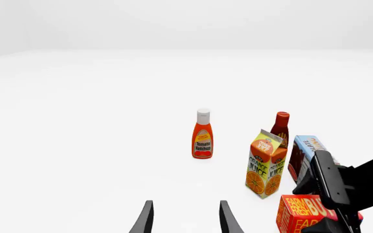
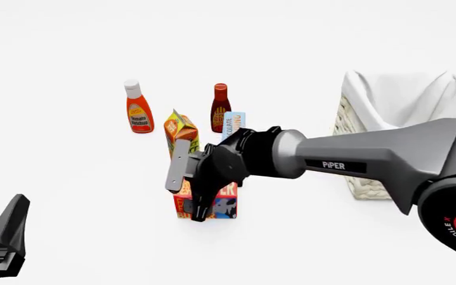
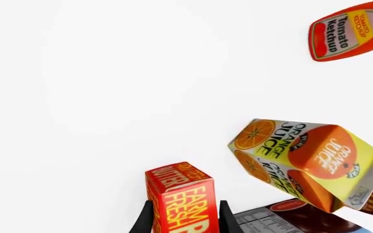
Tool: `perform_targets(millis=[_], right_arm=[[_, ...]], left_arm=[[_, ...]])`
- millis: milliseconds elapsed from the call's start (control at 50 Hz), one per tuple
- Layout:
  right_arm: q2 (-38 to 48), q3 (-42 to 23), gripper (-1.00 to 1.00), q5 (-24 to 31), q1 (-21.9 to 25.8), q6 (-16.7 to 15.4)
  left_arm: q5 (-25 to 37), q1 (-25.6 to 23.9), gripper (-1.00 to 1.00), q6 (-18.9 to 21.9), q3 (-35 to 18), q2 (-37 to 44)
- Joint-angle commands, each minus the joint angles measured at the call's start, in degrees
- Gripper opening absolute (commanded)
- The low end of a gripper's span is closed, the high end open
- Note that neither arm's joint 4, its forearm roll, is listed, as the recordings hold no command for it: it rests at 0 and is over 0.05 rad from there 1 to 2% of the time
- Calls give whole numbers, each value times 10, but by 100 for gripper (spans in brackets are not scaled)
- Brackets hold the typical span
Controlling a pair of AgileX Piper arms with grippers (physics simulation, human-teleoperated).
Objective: Pick the butter and place it in the basket.
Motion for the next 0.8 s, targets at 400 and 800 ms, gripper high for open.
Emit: perform_targets(millis=[400, 800], right_arm=[[25, -15, -100, 16, 13, 32], [-27, -5, -100, 18, 50, 46]], left_arm=[[0, 0, 100, 0, 0, 0], [0, 0, 100, 0, 0, 0]])
